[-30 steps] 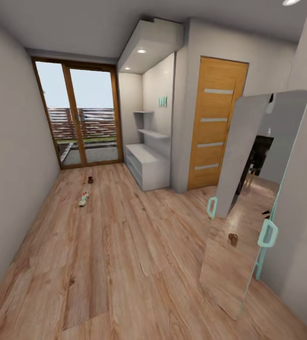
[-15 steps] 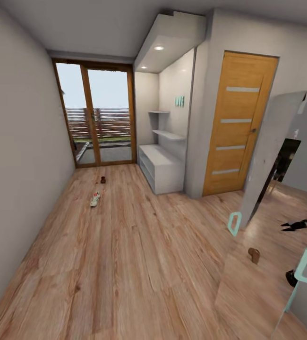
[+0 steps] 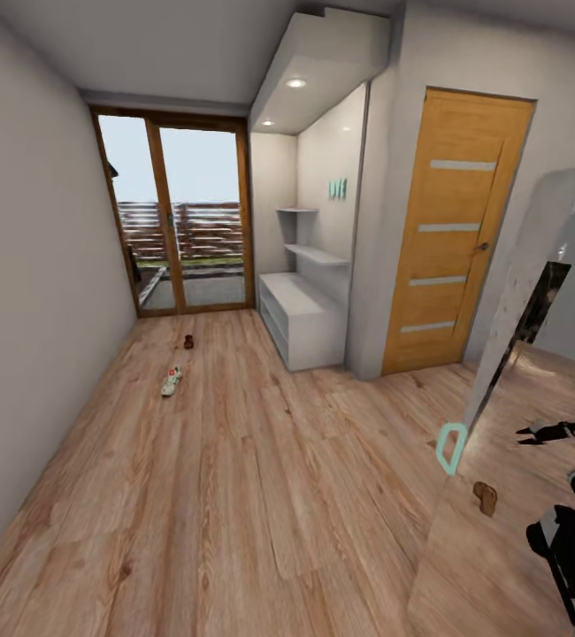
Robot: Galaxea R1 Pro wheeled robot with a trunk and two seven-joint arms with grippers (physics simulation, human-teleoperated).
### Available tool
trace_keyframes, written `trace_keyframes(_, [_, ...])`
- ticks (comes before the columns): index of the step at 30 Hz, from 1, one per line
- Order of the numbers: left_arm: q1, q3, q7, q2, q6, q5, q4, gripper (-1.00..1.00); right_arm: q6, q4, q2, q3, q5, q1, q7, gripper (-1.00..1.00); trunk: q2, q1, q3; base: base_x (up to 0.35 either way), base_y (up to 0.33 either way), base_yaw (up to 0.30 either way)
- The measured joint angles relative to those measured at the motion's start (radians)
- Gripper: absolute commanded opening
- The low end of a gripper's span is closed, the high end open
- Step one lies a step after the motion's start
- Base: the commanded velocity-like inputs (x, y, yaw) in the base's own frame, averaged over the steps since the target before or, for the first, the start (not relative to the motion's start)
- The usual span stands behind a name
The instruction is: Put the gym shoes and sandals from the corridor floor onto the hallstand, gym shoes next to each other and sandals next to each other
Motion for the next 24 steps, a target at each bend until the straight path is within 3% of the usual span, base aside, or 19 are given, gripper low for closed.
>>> trace_keyframes(12, [0.0,-0.001,0.0,0.0,0.0,0.0,0.0,1.0,0.0,0.0,0.0,0.0,0.001,0.0,0.0,1.0,0.0,0.0,0.0,0.272,-0.174,0.038])
trace_keyframes(24, [0.0,0.0,0.0,0.0,0.0,0.0,0.0,1.0,0.0,0.0,0.0,0.0,0.001,0.0,0.0,1.0,0.0,0.0,0.0,0.263,-0.176,0.193])
